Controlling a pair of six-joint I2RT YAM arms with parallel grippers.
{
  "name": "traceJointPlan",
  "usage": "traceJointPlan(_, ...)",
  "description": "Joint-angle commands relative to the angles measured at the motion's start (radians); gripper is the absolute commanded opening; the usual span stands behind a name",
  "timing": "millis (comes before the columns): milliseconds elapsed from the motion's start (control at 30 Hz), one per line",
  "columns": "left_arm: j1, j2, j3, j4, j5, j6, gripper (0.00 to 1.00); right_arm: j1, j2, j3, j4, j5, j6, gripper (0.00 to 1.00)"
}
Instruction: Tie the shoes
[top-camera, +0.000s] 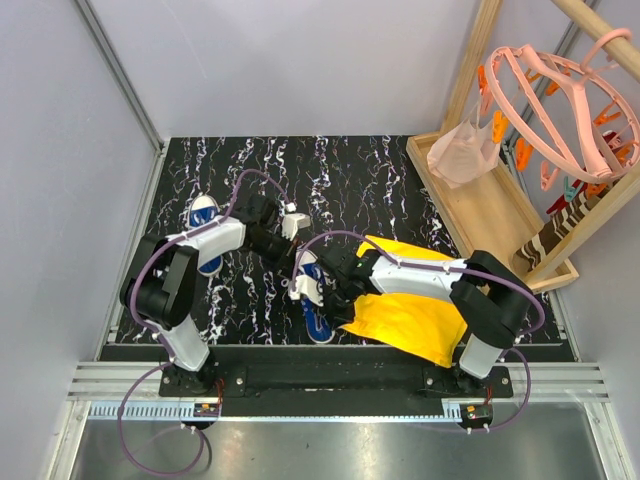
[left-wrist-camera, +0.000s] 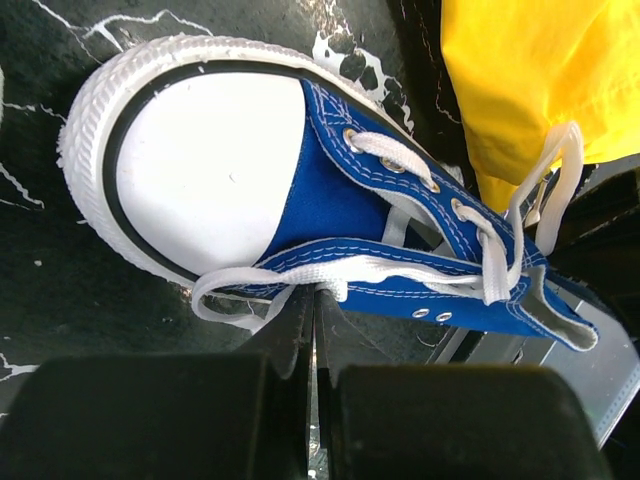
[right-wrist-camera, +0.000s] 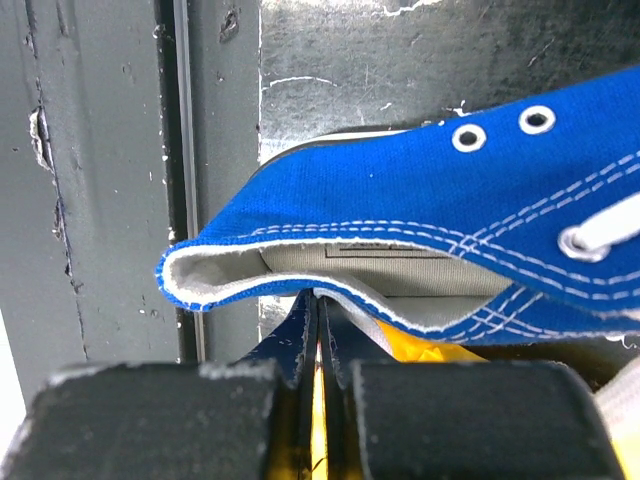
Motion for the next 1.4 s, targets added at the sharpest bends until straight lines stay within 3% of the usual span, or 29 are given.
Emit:
traceJointPlan(0,-0.003,0.008,0.053,0.078,0.013,0.001,0.00,0.046,0.086,0.064,0.344,0.056,-0.023,0.00)
traceJointPlan(533,-0.003,-0.024,0.065,0.068,0.007,-0.004,0.00,0.053,0.057,0.081,0.333,0.076,-0.001,0.00)
traceJointPlan(700,0.046,-0.139,0.065,-0.055,-0.025,0.086,0.00,0.000,-0.149,0.027,0.189,0.116,0.003,0.00)
traceJointPlan(900,0.172,-0.356,0.029,-0.250,-0.091,0.355,0.00,-0.158,-0.434,-0.016,-0.075,0.159,-0.009,0.00)
traceJointPlan(1067,0.175,-0.446,-0.056,-0.276,-0.240,0.521,0.00,-0.186,-0.589,-0.148,-0.240,0.268,-0.086,0.00)
traceJointPlan(1367,0.379,-0.531,-0.131,-0.276,-0.341,0.616,0.00,-0.299,-0.753,-0.281,-0.363,0.539,0.043,0.00)
